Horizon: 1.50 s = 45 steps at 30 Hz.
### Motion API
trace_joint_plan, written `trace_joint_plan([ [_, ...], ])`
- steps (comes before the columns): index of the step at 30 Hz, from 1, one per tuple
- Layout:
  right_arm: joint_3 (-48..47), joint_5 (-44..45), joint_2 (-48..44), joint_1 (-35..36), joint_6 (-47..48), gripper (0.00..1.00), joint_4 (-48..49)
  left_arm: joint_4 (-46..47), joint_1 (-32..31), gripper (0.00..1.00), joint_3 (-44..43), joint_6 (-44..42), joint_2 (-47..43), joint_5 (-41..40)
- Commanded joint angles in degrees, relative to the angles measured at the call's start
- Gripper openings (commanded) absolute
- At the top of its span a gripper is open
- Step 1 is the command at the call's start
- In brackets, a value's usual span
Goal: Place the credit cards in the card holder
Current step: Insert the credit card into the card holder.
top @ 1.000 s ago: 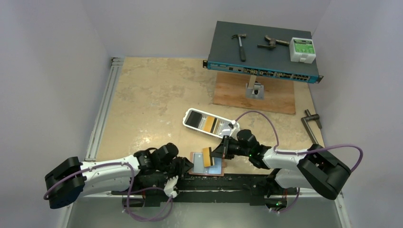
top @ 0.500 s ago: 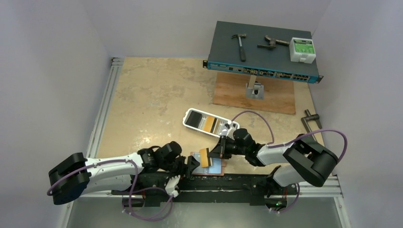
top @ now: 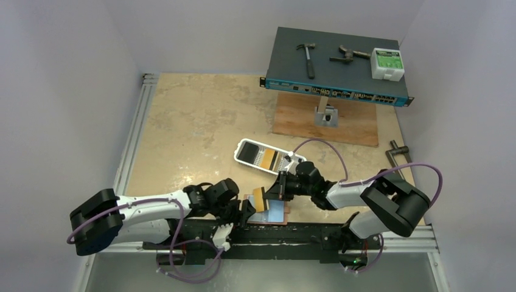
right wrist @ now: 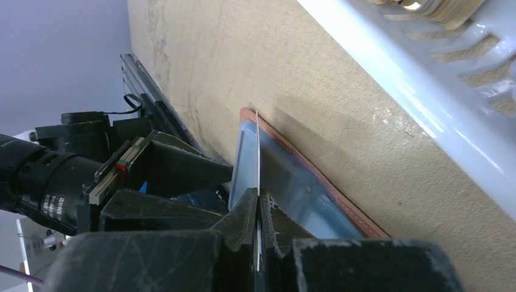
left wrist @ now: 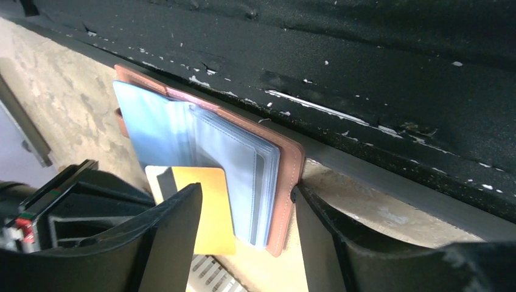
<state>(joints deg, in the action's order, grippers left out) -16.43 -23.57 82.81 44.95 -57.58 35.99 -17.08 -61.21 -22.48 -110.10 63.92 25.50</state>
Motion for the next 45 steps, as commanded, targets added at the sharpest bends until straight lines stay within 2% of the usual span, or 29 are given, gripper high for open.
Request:
trace_joint_plan([
  [1,0.32,0.08,-4.16,0.14,1.51,0.0,-0.55,-10.03,-0.25,0.56,-3.01,-1.02,4.29,-1.72],
  [9,4.21,2.52,-16.39,0.07,0.64,0.0,-7.02,-14.43,-0.27,0.57,-8.96,4.74,9.66,-3.17],
  [10,4.93,2.95,-18.35,0.04,0.53,0.0,-8.54,-14.67,-0.31,0.55,-9.51,5.95,10.09,-3.33],
  [14,7.61,5.23,-26.57,0.05,0.91,0.0,-15.84,-14.83,-0.3,0.31,-12.39,12.74,12.34,-3.16],
  [17,8.77,5.77,-29.02,0.02,1.3,0.0,-19.02,-14.97,-0.23,0.28,-14.42,17.6,14.1,-4.48],
  [20,9.12,5.63,-27.53,0.07,1.77,0.0,-18.05,-14.67,-0.14,0.26,-15.3,20.24,14.77,-6.34],
  [27,4.51,4.77,-16.48,-0.17,3.62,0.0,-13.03,-13.02,0.58,0.25,-13.87,24.59,13.4,-8.6],
  [36,5.99,5.67,-21.4,-1.1,0.74,0.0,-8.67,-12.63,1.09,0.24,-11.86,24.85,11.53,-8.54],
  [45,6.12,7.54,-16.84,-1.11,-0.86,0.0,-2.27,-12.36,0.22,0.22,-11.73,26.94,10.94,-7.9],
])
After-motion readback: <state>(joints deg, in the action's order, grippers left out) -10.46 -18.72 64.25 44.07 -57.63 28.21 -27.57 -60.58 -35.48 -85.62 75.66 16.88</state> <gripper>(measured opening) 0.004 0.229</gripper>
